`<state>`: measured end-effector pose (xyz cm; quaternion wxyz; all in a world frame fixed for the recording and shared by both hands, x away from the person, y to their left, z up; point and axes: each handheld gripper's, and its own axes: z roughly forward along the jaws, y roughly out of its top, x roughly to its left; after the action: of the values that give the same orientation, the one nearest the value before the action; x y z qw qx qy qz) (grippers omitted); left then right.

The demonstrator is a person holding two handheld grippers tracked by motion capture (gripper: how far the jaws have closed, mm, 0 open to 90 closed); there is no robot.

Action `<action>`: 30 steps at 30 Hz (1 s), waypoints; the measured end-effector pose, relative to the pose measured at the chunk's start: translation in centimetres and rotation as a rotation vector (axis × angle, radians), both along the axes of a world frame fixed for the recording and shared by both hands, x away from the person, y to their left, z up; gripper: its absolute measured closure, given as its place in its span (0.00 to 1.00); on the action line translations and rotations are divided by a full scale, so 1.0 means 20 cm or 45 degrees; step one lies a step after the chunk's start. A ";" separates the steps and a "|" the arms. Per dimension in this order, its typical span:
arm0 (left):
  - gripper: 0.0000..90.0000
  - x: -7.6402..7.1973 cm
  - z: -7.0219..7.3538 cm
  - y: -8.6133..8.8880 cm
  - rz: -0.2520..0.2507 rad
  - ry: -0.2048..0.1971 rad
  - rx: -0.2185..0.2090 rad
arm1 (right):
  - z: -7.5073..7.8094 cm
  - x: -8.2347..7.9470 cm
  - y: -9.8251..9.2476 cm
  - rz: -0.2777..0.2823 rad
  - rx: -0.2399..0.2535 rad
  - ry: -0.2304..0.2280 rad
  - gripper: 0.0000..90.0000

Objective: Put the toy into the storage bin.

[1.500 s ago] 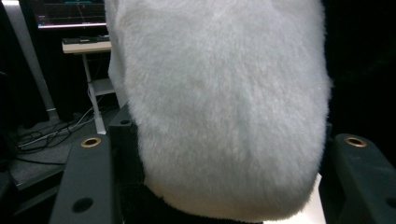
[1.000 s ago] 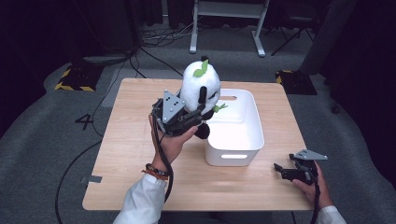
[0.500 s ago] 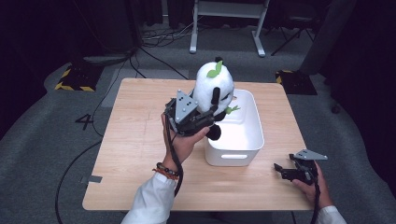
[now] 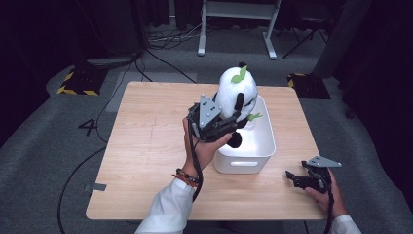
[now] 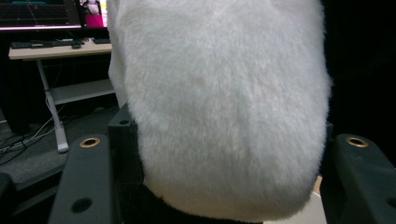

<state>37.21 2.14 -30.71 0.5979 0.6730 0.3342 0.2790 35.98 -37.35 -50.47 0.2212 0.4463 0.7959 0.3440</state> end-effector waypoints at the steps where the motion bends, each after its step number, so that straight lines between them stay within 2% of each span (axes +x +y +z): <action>1: 0.41 0.00 -0.01 -0.02 -0.002 -0.003 0.006 | 0.00 0.00 0.00 0.000 0.001 0.000 0.18; 4: 0.41 -0.01 -0.01 -0.05 -0.002 -0.017 0.021 | 0.00 0.00 0.00 0.001 0.001 0.001 0.18; 9: 0.41 0.00 0.00 -0.08 -0.023 -0.011 0.016 | 0.00 0.00 0.00 0.003 0.002 0.002 0.18; 13: 0.41 0.01 0.00 -0.11 -0.039 0.000 0.010 | 0.00 0.00 0.00 0.002 0.002 0.003 0.18; 23: 0.40 0.03 -0.06 -0.18 -0.073 0.048 -0.001 | 0.00 0.00 0.00 0.007 0.002 0.002 0.18; 30: 0.40 0.04 -0.09 -0.22 -0.092 0.067 0.029 | 0.00 0.00 0.00 0.007 0.003 0.003 0.18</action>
<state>38.08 -2.30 -32.43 0.5909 0.6986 0.3220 0.2431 36.01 -37.37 -50.47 0.2191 0.4449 0.7969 0.3450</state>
